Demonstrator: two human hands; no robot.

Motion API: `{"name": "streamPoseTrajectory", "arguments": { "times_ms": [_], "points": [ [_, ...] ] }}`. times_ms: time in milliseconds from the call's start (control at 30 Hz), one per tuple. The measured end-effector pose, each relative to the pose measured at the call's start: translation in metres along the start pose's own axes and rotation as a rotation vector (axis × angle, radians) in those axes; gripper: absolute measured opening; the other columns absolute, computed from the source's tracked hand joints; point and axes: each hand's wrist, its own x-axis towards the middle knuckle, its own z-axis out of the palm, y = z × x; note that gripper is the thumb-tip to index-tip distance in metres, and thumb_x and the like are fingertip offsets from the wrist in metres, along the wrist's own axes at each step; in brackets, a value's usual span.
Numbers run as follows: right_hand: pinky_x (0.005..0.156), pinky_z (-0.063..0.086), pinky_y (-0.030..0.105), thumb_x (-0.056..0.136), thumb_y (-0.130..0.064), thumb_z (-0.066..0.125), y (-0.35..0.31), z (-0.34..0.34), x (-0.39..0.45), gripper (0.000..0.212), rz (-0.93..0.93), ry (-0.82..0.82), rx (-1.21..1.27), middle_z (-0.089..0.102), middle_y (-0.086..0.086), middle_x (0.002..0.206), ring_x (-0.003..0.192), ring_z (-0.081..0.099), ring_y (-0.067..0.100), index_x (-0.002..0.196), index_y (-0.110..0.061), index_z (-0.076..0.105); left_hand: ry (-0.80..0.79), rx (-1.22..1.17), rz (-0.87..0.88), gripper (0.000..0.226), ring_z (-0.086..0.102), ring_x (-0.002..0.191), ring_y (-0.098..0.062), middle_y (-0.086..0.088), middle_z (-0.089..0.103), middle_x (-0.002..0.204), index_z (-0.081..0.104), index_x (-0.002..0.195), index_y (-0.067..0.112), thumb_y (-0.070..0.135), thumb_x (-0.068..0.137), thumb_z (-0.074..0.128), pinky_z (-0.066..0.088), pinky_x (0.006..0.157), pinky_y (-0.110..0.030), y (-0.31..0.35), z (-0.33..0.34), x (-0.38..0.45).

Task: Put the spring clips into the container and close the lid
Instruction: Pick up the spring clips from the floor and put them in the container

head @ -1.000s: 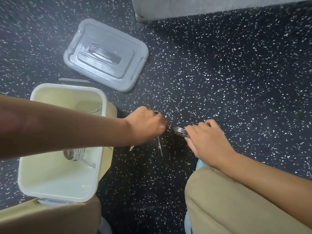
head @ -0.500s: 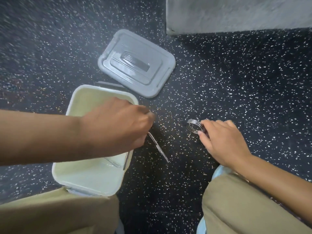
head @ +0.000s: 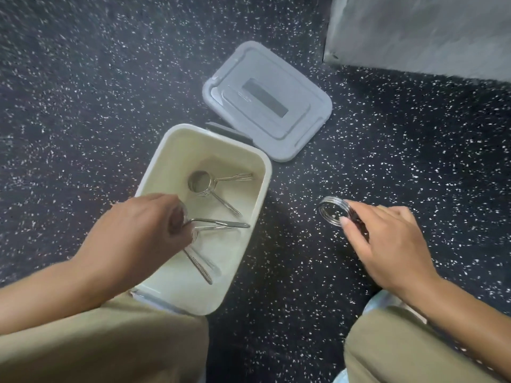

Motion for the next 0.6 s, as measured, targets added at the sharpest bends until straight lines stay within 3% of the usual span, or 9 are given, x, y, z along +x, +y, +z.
{"name": "streamPoseTrajectory", "arguments": {
  "times_ms": [133,233,367,433,533,600],
  "points": [
    [0.086,0.036,0.038,0.099,-0.025,0.056,-0.012,-0.002,0.002,0.026,0.021,-0.009,-0.001,0.075,-0.001,0.088,0.080,0.064,0.023,0.118,-0.011,0.068,-0.059,-0.014,-0.065,0.029,0.053,0.059,-0.023,0.006,0.054,0.065,0.044,0.064,0.024,0.037,0.083,0.062,0.048,0.055,-0.038,-0.014,0.033,0.001],
    [0.083,0.034,0.036,0.099,-0.026,0.054,-0.021,-0.005,0.008,0.027,0.033,-0.030,0.006,0.073,0.002,0.082,0.073,0.057,0.023,0.117,-0.011,0.067,-0.078,-0.012,-0.114,0.031,0.049,0.061,-0.026,0.002,0.051,0.064,0.044,0.063,0.017,0.031,0.085,0.060,0.038,0.051,-0.036,-0.018,0.055,0.014],
    [0.081,0.033,0.035,0.100,-0.027,0.050,-0.041,-0.013,0.020,0.023,0.022,-0.034,0.039,0.070,0.001,0.079,0.071,0.042,0.016,0.111,-0.015,0.065,-0.143,0.016,-0.111,0.029,0.051,0.060,-0.029,-0.002,0.047,0.063,0.043,0.061,0.012,0.023,0.083,0.058,0.046,0.054,-0.041,-0.024,0.081,0.029],
    [0.079,0.030,0.033,0.103,-0.030,0.045,-0.051,-0.020,0.030,0.025,-0.001,-0.033,0.051,0.067,-0.001,0.073,0.067,0.044,0.019,0.107,-0.014,0.064,-0.183,0.039,-0.120,0.028,0.049,0.064,-0.031,-0.004,0.045,0.067,0.041,0.063,0.011,0.020,0.086,0.055,0.040,0.055,-0.038,-0.024,0.089,0.032],
    [0.072,0.023,0.030,0.099,-0.029,0.041,-0.068,-0.037,0.045,0.028,-0.047,0.017,0.054,0.052,-0.008,0.060,0.057,0.040,0.009,0.099,-0.012,0.063,-0.280,0.098,-0.114,0.025,0.055,0.071,-0.034,-0.009,0.056,0.078,0.042,0.066,0.010,0.016,0.088,0.053,0.034,0.058,-0.034,-0.022,0.098,0.033],
    [0.070,0.025,0.031,0.097,-0.026,0.043,-0.084,-0.048,0.057,0.029,-0.078,0.050,0.050,0.048,-0.006,0.060,0.058,0.036,0.014,0.101,-0.007,0.065,-0.301,0.090,-0.135,0.013,0.064,0.078,-0.037,-0.013,0.067,0.087,0.056,0.076,0.007,0.016,0.085,0.053,0.040,0.058,-0.033,-0.031,0.104,0.032]
  ]
}}
